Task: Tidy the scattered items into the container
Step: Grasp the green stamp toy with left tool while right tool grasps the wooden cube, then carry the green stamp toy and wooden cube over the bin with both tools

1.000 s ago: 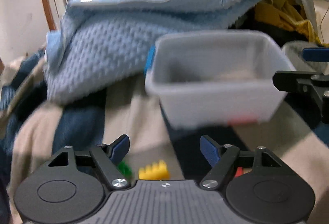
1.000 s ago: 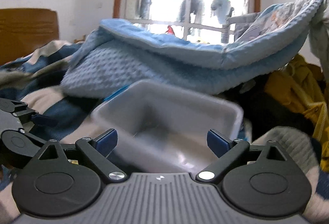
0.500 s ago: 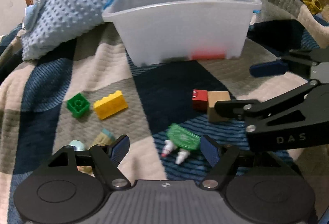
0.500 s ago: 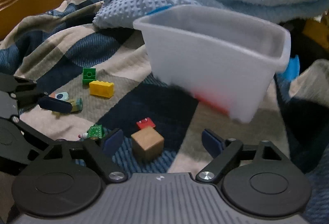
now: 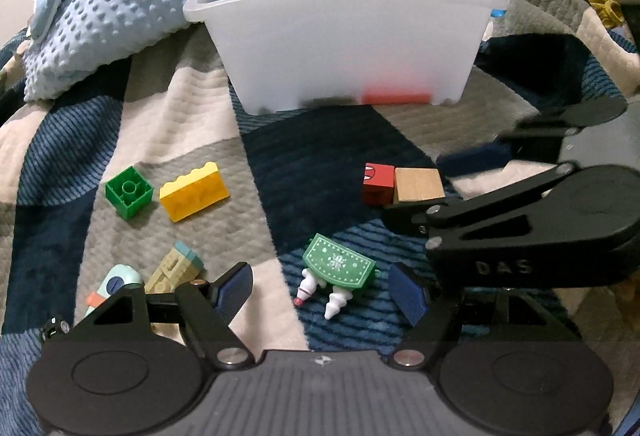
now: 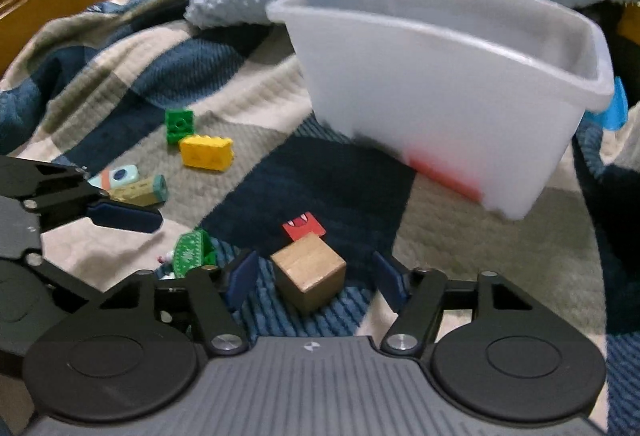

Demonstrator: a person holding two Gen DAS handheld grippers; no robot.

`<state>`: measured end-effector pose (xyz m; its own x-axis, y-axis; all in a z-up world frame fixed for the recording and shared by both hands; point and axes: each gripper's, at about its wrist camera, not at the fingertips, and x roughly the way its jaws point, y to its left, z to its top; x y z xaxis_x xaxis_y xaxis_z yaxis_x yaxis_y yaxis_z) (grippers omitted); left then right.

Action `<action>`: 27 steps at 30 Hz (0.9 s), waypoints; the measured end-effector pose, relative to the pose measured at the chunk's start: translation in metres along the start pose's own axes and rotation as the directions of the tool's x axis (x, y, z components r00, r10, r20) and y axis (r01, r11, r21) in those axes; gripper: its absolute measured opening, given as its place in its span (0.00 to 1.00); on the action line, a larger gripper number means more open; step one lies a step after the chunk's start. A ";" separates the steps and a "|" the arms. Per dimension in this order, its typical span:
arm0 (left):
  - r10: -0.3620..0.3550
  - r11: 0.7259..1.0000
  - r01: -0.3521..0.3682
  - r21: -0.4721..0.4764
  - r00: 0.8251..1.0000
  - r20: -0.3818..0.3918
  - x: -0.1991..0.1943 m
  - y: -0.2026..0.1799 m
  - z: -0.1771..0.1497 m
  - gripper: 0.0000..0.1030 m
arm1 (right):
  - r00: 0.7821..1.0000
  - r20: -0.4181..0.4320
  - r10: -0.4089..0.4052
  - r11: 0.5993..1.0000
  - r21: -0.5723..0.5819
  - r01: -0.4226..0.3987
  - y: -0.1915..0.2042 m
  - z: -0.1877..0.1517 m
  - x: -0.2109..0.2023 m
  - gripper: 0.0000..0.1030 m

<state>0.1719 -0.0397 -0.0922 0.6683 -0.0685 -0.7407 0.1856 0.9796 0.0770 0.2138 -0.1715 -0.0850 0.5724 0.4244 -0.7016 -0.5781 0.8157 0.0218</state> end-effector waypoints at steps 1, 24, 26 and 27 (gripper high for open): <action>-0.002 1.000 0.002 -0.001 1.000 0.001 0.000 0.000 0.001 0.76 | 1.000 -0.013 0.013 1.000 0.007 -0.013 0.000 0.000 0.002 0.42; -0.024 1.000 0.024 0.000 1.000 -0.002 -0.003 -0.003 0.011 0.45 | 0.985 0.037 -0.167 0.985 0.056 0.165 -0.016 -0.011 -0.041 0.42; -0.019 1.000 0.019 0.008 1.000 0.014 -0.011 -0.004 0.013 0.45 | 0.984 0.042 -0.173 0.984 0.050 0.171 -0.013 -0.012 -0.045 0.42; -0.016 1.000 0.016 0.012 1.000 0.023 -0.015 -0.005 0.014 0.45 | 0.983 0.044 -0.176 0.984 0.047 0.174 -0.012 -0.013 -0.047 0.42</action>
<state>0.1712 -0.0458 -0.0715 0.6816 -0.0882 -0.7264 0.2047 0.9761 0.0735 0.1862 -0.2062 -0.0610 0.6904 0.2914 -0.6622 -0.4420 0.8945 -0.0672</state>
